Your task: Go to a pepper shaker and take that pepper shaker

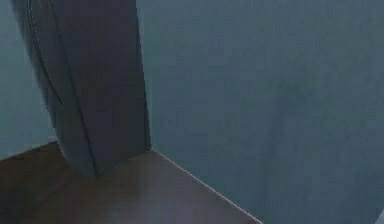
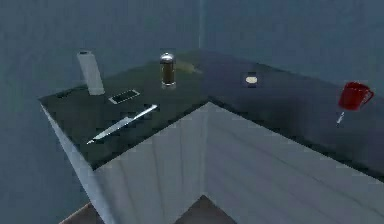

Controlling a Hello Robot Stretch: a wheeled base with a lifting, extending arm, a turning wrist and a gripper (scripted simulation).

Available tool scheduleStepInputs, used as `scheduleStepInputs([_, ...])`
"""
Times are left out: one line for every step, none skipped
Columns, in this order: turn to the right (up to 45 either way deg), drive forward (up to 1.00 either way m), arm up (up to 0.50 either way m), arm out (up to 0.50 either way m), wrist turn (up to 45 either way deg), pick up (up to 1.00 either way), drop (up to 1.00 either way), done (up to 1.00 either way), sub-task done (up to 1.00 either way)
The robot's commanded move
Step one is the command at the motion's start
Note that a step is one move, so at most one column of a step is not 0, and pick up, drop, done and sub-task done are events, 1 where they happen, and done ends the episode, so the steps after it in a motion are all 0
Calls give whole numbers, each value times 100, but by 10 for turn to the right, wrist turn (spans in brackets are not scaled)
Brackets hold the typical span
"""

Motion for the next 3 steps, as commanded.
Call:
scheduleStepInputs([450, 0, 0, 0, 0, 0, 0, 0, 0])
scheduleStepInputs([360, 0, 0, 0, 0, 0, 0, 0, 0])
scheduleStepInputs([0, 40, 0, 0, 0, 0, 0, 0, 0])
